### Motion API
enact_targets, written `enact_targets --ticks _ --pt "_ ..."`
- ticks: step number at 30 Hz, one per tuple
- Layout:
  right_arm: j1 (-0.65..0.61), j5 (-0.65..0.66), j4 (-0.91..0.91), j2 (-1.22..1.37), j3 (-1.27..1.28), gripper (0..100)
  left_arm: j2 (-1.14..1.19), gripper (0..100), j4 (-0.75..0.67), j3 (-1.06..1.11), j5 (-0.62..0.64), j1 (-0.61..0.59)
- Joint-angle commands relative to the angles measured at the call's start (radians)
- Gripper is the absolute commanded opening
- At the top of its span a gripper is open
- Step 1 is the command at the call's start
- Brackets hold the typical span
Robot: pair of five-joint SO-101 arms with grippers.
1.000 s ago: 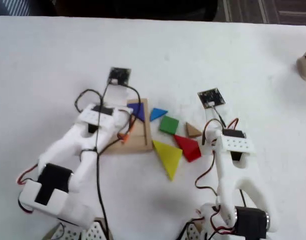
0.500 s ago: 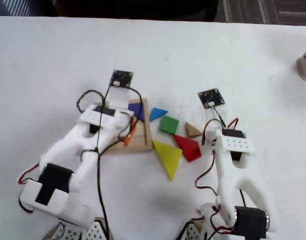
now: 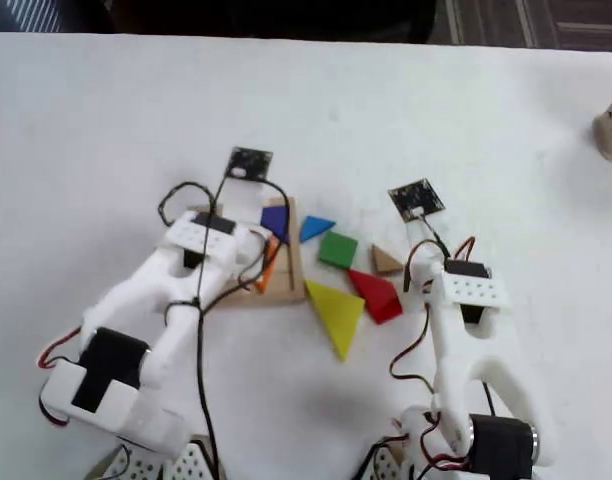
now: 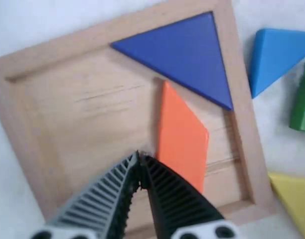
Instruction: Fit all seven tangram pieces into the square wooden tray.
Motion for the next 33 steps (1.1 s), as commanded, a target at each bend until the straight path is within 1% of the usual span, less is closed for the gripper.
enact_targets --ticks 1,7,11,16,23,27,33 --pt "0.013 0.018 -0.008 -0.033 -0.002 1.8 -0.012 2 -0.006 -0.011 0.011 0.054" --pt "0.013 0.018 -0.008 -0.031 -0.002 1.8 -0.013 2 -0.006 -0.012 0.011 0.096" --pt "0.013 0.018 -0.008 -0.031 -0.002 1.8 -0.013 2 -0.006 -0.012 0.011 0.097" --pt "0.013 0.02 -0.008 -0.031 -0.002 1.8 -0.016 2 -0.002 -0.012 0.011 0.084" --pt "0.013 0.02 -0.008 -0.031 -0.002 1.8 -0.008 2 -0.008 -0.041 0.011 -0.004" --pt "0.013 0.02 -0.008 -0.03 -0.002 1.8 -0.005 2 -0.075 -0.043 0.011 -0.031" --pt "0.013 0.02 -0.008 -0.03 -0.002 1.8 -0.004 2 -0.097 -0.041 0.012 -0.002"
